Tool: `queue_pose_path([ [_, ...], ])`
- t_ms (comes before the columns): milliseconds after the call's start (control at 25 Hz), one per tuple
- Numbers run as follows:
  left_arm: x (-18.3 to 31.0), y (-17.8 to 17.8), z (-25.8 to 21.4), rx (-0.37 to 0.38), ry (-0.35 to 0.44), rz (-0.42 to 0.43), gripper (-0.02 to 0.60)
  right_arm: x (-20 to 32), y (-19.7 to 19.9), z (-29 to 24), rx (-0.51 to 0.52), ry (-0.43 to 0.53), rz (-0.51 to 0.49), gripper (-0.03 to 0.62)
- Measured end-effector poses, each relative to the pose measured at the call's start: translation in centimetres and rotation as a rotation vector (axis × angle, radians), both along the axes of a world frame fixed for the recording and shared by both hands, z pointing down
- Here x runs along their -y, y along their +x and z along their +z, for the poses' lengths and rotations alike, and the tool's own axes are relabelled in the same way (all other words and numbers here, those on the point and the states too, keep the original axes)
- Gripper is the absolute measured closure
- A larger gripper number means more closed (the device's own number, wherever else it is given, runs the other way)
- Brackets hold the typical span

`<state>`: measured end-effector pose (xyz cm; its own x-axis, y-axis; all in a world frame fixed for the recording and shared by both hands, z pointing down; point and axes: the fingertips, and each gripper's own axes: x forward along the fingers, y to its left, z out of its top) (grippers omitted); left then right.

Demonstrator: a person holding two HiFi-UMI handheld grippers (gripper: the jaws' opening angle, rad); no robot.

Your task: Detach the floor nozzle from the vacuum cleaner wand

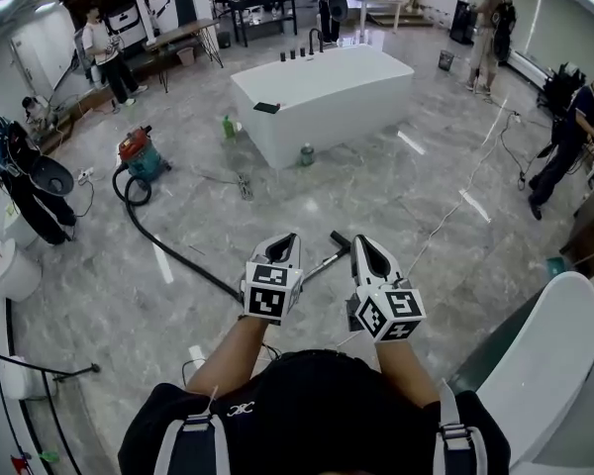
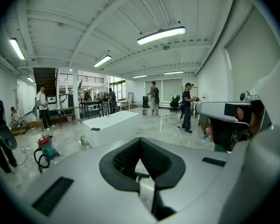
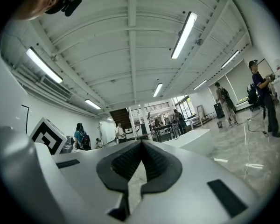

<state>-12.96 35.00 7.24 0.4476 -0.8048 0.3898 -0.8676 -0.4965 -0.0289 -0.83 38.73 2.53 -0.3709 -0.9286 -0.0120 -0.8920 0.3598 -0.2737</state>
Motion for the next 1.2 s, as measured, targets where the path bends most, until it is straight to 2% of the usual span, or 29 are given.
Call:
queue_pose_path([
  [200, 3.4, 3.7, 0.5, -0.003, -0.012, -0.01, 0.574, 3.8, 4.1, 0.3, -0.028, 0.004, 0.002, 0.58],
  [440, 5.8, 7.2, 1.2, 0.004, -0.036, -0.007, 0.574, 5.8, 7.3, 0.6, 0.033, -0.026, -0.043, 0.58],
  [560, 6.4, 8.4, 1.4, -0.004, -0.042, 0.004, 0.574, 6.6, 8.0, 1.8, 0.023, -0.057, -0.058, 0.58],
  [760, 8.6, 9.3, 2.2, 0.019, -0.062, 0.004, 0.574, 8.5, 9.7, 2.3, 0.045, -0.066, -0.018, 0.58],
  [1000, 12.8, 10.2, 3.2, 0.046, -0.046, 0.038, 0.574, 12.5, 10.7, 4.2, -0.072, -0.085, 0.057, 0.58],
  [1200, 17.0, 10.7, 3.1, 0.052, -0.042, 0.072, 0.574, 16.4, 10.5, 4.1, -0.098, -0.047, 0.047, 0.58],
])
